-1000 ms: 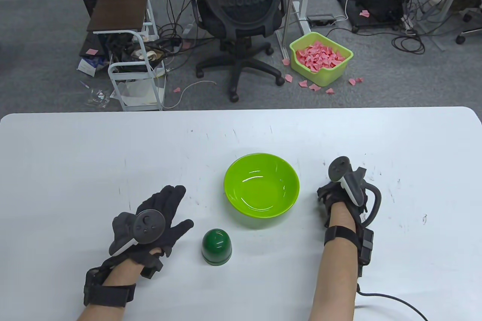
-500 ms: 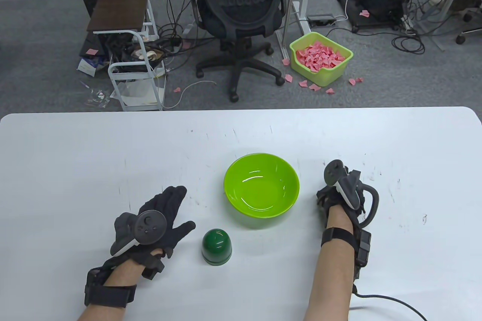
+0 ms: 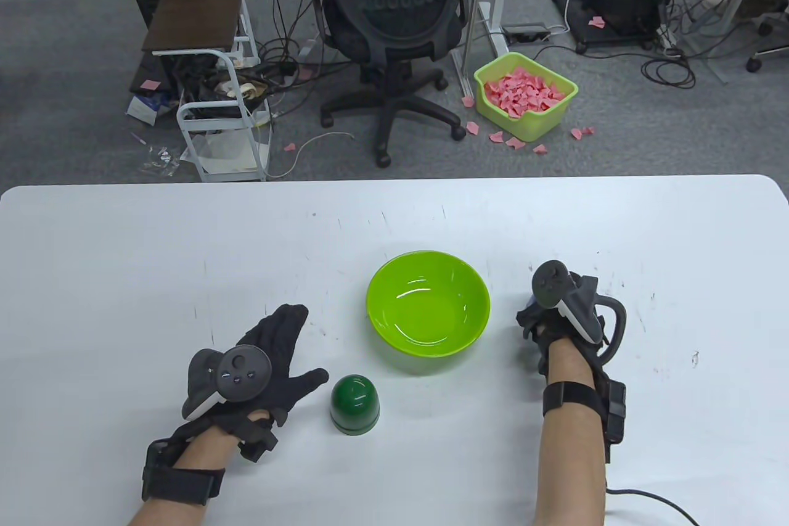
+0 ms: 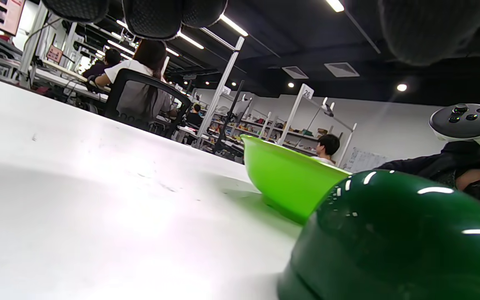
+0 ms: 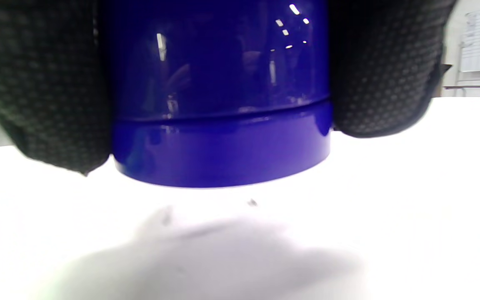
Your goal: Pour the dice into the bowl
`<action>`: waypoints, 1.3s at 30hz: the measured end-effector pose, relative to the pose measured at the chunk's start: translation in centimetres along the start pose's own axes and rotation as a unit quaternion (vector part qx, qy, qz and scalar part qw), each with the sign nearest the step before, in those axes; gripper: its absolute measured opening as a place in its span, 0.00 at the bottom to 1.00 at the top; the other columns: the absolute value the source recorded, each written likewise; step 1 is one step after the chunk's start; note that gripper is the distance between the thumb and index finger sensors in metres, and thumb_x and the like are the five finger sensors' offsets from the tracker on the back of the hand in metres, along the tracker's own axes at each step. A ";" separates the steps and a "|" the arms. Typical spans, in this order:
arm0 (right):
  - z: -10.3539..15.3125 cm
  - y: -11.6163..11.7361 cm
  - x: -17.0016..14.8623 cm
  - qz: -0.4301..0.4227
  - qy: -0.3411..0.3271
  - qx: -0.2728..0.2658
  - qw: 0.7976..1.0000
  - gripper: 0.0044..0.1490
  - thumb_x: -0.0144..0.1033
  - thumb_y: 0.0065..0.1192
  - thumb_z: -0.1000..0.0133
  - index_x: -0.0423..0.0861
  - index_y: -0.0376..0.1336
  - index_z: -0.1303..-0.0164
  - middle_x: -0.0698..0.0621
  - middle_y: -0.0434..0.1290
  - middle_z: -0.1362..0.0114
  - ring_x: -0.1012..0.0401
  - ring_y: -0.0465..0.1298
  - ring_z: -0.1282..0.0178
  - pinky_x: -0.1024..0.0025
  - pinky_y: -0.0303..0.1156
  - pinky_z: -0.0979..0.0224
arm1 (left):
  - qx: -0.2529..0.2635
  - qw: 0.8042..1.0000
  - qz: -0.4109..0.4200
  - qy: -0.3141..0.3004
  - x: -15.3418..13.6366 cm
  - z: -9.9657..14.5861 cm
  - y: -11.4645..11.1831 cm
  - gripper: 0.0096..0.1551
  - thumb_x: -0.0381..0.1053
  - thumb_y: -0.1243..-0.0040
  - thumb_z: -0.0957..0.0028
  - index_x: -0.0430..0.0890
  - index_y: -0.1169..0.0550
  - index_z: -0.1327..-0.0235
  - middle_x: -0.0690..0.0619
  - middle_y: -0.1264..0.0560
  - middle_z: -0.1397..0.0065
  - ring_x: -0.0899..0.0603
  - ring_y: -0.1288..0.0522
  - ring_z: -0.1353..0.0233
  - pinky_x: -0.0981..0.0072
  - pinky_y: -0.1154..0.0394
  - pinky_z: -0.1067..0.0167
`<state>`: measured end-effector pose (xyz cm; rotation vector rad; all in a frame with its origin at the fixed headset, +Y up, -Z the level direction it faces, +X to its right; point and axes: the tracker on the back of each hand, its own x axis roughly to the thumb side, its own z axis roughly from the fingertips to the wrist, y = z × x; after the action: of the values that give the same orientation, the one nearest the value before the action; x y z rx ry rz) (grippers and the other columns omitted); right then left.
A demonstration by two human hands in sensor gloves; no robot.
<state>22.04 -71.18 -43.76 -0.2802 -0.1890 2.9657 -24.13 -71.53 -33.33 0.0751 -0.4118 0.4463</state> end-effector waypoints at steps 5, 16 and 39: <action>1.1 -2.2 1.8 -0.026 -0.055 -0.019 0.998 0.66 0.53 0.88 0.65 0.39 0.55 0.24 0.34 0.66 0.24 0.30 0.80 0.43 0.42 0.85 0.47 | 0.000 0.999 0.033 -0.005 0.1 0.0 -0.2 0.64 0.77 0.37 0.57 0.53 0.55 0.19 0.40 0.48 0.14 0.30 0.43 0.15 0.26 0.41 0.24; 4.3 -6.4 8.5 -0.042 -0.202 -0.052 0.977 0.66 0.53 0.88 0.65 0.39 0.55 0.24 0.33 0.67 0.25 0.30 0.80 0.44 0.43 0.85 0.48 | -0.011 0.997 0.067 -0.022 0.6 0.1 -1.2 0.67 0.75 0.35 0.58 0.50 0.56 0.20 0.43 0.48 0.14 0.31 0.43 0.15 0.27 0.42 0.24; 12.7 -6.4 23.5 -0.060 -0.436 0.000 0.898 0.65 0.55 0.86 0.63 0.38 0.54 0.24 0.33 0.67 0.25 0.31 0.80 0.45 0.44 0.85 0.48 | 0.002 0.992 0.108 -0.071 2.8 0.7 -1.9 0.72 0.71 0.30 0.59 0.47 0.63 0.23 0.45 0.53 0.14 0.33 0.48 0.14 0.29 0.43 0.23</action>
<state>-2.30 -62.43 -34.63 1.0381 -0.2841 2.7327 -21.27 -72.20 -31.52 0.0671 -0.5618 0.6572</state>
